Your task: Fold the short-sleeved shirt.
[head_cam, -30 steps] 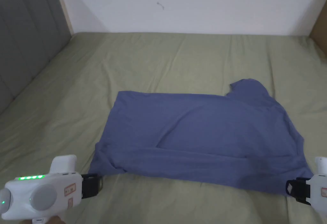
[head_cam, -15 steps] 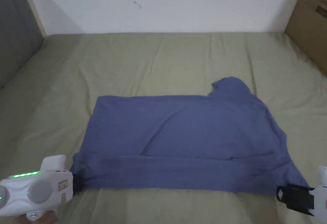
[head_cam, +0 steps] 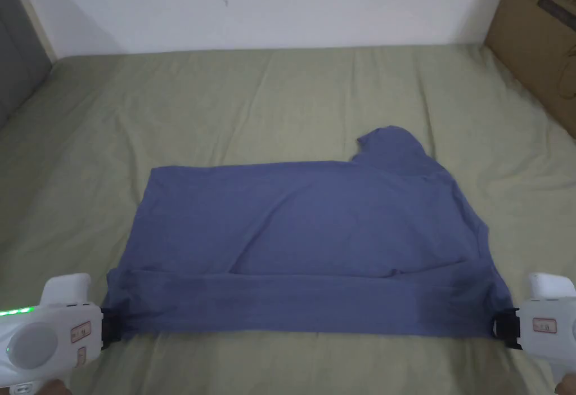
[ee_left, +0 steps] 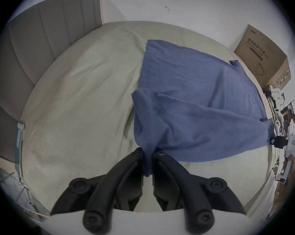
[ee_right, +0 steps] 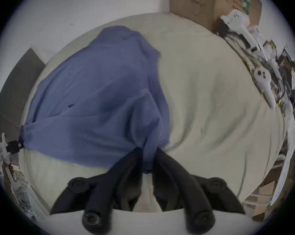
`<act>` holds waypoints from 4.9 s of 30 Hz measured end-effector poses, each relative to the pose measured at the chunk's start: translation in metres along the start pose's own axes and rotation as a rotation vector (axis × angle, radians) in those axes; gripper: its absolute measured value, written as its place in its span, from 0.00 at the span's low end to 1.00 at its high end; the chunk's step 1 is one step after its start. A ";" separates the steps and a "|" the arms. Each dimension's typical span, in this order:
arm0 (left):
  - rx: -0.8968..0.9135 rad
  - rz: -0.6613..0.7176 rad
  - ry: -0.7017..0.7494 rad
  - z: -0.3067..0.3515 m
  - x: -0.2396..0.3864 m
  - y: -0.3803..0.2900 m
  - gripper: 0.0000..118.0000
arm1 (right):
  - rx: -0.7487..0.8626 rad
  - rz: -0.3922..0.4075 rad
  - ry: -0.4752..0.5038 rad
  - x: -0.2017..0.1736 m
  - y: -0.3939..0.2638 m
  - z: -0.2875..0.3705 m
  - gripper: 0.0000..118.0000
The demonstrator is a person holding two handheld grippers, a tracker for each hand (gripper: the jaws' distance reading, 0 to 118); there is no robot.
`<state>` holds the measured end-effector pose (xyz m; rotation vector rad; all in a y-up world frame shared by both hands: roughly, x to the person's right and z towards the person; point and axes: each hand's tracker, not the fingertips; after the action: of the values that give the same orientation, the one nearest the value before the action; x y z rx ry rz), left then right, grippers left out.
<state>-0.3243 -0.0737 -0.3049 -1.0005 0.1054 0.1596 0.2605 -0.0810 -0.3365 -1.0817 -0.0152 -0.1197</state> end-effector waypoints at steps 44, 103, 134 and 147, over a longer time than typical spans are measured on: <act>0.016 -0.064 -0.067 0.037 0.047 -0.001 0.00 | 0.067 -0.030 0.134 -0.017 0.051 0.023 0.00; 0.039 -0.022 0.010 -0.112 0.027 0.209 0.00 | 0.008 0.207 0.036 -0.033 0.253 -0.082 0.00; -0.006 -0.056 -0.011 0.064 -0.018 -0.079 0.10 | 0.011 0.029 0.090 0.058 -0.077 0.047 0.02; 0.210 0.055 -0.137 0.150 -0.017 -0.059 0.09 | 0.511 0.055 0.076 -0.008 -0.069 0.131 0.51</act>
<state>-0.3279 0.0196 -0.1726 -0.7750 0.0239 0.2612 0.2510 0.0035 -0.2150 -0.5658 0.0504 -0.1004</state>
